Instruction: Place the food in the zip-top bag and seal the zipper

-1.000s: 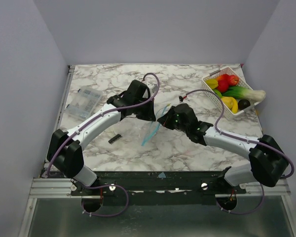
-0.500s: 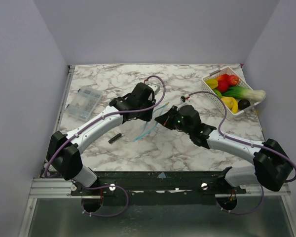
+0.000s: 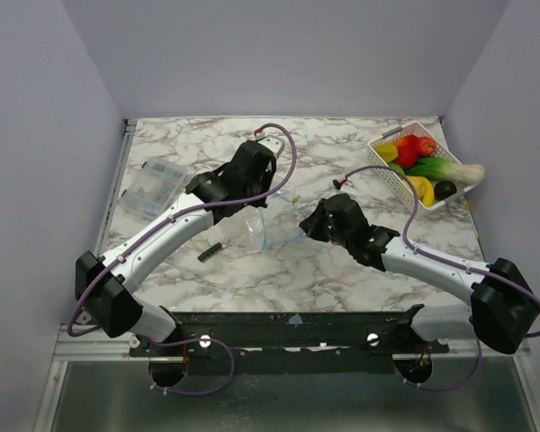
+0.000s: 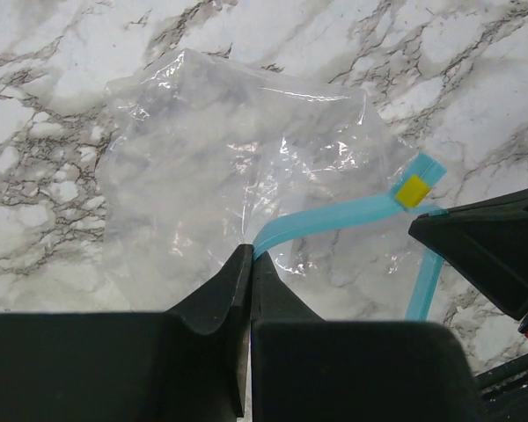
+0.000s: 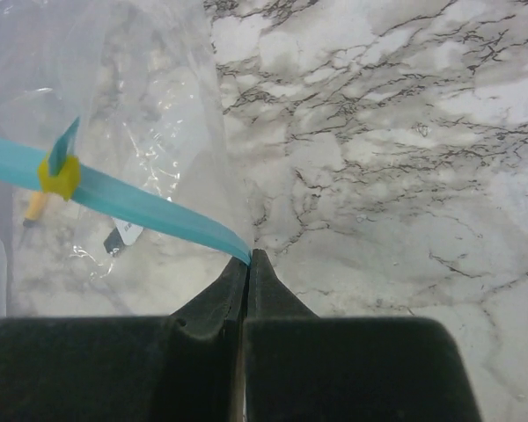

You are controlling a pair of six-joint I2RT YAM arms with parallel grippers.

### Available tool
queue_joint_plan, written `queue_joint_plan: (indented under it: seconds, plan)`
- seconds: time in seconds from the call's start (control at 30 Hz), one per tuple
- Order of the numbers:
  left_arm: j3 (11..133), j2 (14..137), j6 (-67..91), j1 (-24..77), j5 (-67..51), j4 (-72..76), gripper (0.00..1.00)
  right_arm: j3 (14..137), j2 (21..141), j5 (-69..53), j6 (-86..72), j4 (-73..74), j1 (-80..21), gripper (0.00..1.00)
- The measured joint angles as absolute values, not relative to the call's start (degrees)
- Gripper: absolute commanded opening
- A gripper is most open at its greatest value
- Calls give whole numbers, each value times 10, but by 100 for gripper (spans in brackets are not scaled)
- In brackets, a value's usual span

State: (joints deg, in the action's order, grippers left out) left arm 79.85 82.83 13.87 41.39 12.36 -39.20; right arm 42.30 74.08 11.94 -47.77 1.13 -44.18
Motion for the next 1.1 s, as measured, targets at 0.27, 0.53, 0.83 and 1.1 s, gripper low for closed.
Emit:
queue_joint_plan:
  seconds: [0.27, 0.53, 0.83, 1.1]
  plan:
    - [766, 830, 132, 417, 124, -375, 0, 433, 740, 117, -447, 36, -442, 12]
    - [761, 834, 134, 417, 96, -366, 0, 454, 728, 106, -421, 71, -442, 24]
    - [762, 857, 135, 417, 76, -366, 0, 470, 681, 78, -383, 102, -442, 51]
    - [762, 861, 139, 417, 63, -366, 0, 493, 625, 109, -366, 141, -440, 52]
